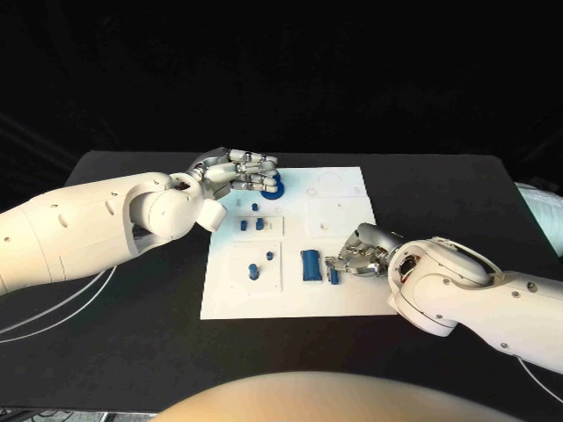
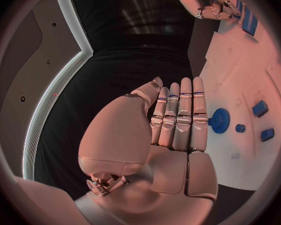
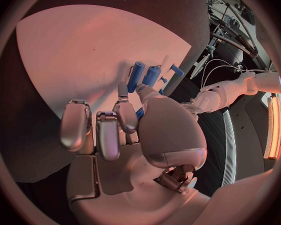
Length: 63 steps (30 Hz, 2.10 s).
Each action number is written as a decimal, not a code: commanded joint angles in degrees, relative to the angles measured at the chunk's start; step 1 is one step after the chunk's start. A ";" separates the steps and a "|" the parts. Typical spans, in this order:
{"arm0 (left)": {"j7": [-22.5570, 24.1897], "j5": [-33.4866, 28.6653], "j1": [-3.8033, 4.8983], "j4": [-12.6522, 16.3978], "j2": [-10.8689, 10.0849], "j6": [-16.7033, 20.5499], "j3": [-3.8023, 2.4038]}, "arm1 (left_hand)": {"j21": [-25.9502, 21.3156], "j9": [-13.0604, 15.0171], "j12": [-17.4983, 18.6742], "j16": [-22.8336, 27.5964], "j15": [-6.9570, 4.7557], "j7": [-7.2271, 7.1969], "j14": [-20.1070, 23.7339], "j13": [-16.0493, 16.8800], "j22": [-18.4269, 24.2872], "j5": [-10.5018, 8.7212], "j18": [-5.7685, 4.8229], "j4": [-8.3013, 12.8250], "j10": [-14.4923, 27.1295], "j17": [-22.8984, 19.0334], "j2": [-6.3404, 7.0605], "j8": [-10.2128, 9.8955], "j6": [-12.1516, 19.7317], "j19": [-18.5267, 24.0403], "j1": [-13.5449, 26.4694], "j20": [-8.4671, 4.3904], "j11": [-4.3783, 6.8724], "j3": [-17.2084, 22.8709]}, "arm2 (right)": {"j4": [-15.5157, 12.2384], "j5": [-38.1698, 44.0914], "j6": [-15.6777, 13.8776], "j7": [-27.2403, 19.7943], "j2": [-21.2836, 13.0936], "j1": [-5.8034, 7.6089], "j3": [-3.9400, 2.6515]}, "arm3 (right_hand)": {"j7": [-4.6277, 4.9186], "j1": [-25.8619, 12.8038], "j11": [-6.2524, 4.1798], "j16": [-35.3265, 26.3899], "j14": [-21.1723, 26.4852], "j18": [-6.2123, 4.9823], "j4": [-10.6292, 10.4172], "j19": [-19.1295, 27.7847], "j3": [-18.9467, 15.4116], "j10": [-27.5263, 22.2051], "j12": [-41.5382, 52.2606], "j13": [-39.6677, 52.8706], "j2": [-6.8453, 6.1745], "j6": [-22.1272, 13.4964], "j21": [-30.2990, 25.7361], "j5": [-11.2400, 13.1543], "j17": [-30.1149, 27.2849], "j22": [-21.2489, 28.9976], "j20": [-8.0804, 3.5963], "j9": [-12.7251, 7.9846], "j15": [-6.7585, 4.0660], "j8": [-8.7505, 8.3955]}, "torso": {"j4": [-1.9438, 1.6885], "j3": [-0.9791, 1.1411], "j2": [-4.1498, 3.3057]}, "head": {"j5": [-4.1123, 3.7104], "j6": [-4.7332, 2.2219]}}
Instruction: Assemble the parts on the task board
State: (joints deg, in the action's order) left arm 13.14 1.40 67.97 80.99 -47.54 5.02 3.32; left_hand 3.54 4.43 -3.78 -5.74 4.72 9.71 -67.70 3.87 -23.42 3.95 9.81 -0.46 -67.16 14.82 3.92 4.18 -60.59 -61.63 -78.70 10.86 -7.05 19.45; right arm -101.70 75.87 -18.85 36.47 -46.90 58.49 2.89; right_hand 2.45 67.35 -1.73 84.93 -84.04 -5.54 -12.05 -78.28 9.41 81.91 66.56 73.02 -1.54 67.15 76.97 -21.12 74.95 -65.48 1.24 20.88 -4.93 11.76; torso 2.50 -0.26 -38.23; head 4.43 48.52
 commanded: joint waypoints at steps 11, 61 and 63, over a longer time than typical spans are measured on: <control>0.07 -0.14 0.03 0.09 0.10 -1.22 -0.04 | 0.10 -0.07 0.09 0.18 0.15 0.22 -0.22 0.00 0.05 0.18 0.65 -0.14 0.12 -0.08 -0.03 -0.24 0.02 -0.33 0.35 0.08 -0.15 -0.05 | -0.06 1.47 0.49 -0.10 0.21 -0.11 0.05 | 0.13 -6.32 0.13 0.14 -4.62 0.66 -4.23 -0.34 -5.69 0.38 -0.18 0.37 -0.83 0.02 0.35 9.01 8.04 -0.11 0.03 0.74 -0.20 0.72 | 0.03 0.02 0.02 | 0.02 0.08; 0.02 -0.14 0.01 -0.17 0.19 -1.54 -0.04 | 0.09 -0.07 0.09 0.25 0.16 0.19 -0.17 0.00 0.22 0.19 0.66 -0.14 0.14 -0.10 -0.05 -0.25 0.04 -0.29 0.33 0.10 -0.14 -0.06 | 0.93 4.60 4.44 -3.16 -1.87 -1.41 0.06 | 0.43 3.60 0.40 -0.26 -4.52 0.54 2.42 0.09 -12.20 -0.27 -1.87 0.35 2.11 -1.28 -0.18 15.60 7.56 0.29 0.24 1.97 0.02 1.04 | -0.03 0.08 -0.03 | -0.23 0.18; 0.01 -0.14 0.01 -0.20 0.20 -1.52 -0.03 | 0.09 -0.07 0.09 0.25 0.16 0.19 -0.17 0.00 0.22 0.19 0.66 -0.14 0.14 -0.10 -0.05 -0.25 0.04 -0.29 0.33 0.10 -0.14 -0.06 | 1.15 4.66 4.26 -3.16 -1.76 -1.44 0.06 | 0.43 3.58 0.40 -0.24 -4.53 0.54 2.41 0.07 -12.21 -0.26 -1.85 0.37 2.16 -1.28 -0.16 15.60 7.59 0.25 0.24 1.97 0.02 1.05 | -0.06 0.08 -0.03 | -0.25 0.18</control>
State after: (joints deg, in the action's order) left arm 12.85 1.40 67.97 80.75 -47.44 4.50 3.32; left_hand 3.54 4.43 -3.78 -5.75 4.72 9.71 -67.70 3.87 -23.24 3.95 9.81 -0.46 -67.16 14.78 3.92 4.18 -60.59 -61.63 -78.70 10.86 -7.05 19.46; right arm -101.02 79.26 -15.30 32.64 -48.68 57.37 2.71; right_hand 2.95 70.63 -1.14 84.92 -84.03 -5.67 -9.95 -78.27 -2.75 81.43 64.55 73.33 0.26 66.25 76.97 -5.76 74.90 -65.18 1.25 23.08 -4.92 13.10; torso 2.49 -0.23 -38.25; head 4.22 48.67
